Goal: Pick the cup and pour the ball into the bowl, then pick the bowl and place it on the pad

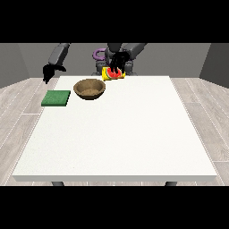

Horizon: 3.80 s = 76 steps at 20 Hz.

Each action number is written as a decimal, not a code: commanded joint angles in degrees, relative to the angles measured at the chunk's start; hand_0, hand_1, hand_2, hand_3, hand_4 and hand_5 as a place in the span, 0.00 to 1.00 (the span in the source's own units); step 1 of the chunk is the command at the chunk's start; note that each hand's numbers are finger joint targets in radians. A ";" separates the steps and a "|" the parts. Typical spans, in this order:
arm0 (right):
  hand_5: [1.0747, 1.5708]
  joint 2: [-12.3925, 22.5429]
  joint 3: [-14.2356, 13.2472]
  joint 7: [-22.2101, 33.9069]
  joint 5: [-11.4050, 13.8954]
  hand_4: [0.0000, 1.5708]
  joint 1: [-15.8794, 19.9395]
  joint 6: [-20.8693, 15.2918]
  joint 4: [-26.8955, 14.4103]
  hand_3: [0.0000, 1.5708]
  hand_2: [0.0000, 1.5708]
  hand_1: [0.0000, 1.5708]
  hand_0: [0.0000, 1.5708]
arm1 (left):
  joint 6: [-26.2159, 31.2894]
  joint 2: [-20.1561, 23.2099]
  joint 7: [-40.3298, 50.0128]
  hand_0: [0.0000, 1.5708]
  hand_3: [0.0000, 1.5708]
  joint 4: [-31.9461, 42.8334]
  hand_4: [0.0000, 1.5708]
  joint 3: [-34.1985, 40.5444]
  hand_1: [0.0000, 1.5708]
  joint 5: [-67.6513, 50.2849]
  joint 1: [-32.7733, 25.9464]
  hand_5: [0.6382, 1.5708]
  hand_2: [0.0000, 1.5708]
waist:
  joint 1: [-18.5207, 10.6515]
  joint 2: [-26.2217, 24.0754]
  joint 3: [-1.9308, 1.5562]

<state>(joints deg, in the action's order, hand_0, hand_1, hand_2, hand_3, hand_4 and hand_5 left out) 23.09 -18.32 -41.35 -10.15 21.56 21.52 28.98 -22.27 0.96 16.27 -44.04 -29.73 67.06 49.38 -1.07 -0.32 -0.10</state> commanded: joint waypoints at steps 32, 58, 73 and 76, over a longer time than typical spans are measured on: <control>0.98 2.24 -0.73 2.35 -2.80 0.46 -4.34 3.54 -4.11 0.21 0.22 0.00 0.00 | 19.66 6.93 -6.68 0.00 1.00 -21.33 0.56 5.75 0.00 8.68 0.62 0.98 1.00 | -6.17 -1.63 0.18; 1.00 2.19 -3.98 2.60 -9.09 0.00 2.10 -1.67 8.73 0.00 0.00 0.00 0.00 | 22.78 9.96 -55.42 0.00 0.00 -10.99 0.00 37.30 0.00 -56.06 -22.25 0.00 0.00 | -12.06 25.05 0.21; 1.00 -7.75 3.38 21.35 -8.91 0.00 3.38 -6.30 12.12 0.00 0.00 0.00 0.00 | 20.78 10.77 -55.46 0.00 0.00 0.02 0.00 41.55 0.00 -57.38 -30.32 0.04 0.00 | -0.50 4.43 0.15; 1.00 -11.47 4.41 17.08 -7.83 0.00 -0.35 -6.40 9.09 0.00 0.00 0.00 0.00 | 18.97 7.62 -53.91 0.00 0.00 -3.39 0.00 39.03 0.00 -56.40 -31.48 0.07 0.00 | -1.26 4.14 0.10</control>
<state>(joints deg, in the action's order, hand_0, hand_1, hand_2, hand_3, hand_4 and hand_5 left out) 15.12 -15.90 -25.53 -18.73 22.33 16.44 38.47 -2.28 9.50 -37.42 -47.58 9.50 10.72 18.83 -3.36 5.60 0.17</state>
